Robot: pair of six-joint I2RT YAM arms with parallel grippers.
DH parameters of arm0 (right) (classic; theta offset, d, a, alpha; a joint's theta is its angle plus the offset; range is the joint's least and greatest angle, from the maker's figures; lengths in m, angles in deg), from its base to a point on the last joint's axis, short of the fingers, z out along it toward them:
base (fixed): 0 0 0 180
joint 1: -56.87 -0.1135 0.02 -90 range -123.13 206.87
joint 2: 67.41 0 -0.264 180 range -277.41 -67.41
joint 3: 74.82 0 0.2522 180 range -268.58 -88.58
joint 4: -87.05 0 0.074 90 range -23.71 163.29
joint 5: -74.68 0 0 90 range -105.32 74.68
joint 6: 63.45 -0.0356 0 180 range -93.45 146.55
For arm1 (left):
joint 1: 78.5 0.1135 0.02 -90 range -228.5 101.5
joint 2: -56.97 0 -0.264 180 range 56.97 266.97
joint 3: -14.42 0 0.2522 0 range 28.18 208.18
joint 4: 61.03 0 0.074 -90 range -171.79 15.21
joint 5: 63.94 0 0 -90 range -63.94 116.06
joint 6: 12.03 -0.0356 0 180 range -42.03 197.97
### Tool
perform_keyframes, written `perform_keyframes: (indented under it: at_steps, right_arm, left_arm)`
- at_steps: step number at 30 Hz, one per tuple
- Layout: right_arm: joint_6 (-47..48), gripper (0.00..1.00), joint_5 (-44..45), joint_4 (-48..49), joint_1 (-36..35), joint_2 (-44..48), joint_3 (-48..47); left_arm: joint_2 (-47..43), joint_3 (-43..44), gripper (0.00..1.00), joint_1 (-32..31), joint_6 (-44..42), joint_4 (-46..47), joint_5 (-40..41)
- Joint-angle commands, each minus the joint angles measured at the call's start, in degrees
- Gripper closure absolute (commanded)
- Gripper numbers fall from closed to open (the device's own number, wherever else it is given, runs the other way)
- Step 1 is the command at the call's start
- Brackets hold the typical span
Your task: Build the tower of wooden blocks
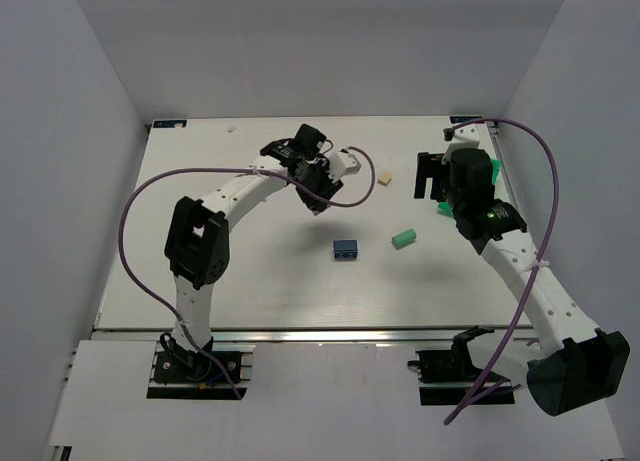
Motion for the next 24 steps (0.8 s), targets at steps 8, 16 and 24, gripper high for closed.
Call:
perform_keyframes:
  at_steps: [8, 16, 24]
  right_arm:
    - [0.8, 0.11, 1.8, 1.4, 0.1, 2.4, -0.5]
    - [0.7, 0.11, 4.0, 0.2, 0.1, 5.0, -0.5]
    - [0.3, 0.11, 4.7, -0.5, 0.1, 5.3, -0.7]
  left_arm:
    - [-4.5, 6.0, 1.00, -9.8, -10.7, -8.8, -3.1]
    - [0.1, 9.8, 1.00, -14.9, -12.3, -13.2, 2.5]
    - [-0.1, 7.8, 1.00, -18.4, -13.3, -12.8, 6.0]
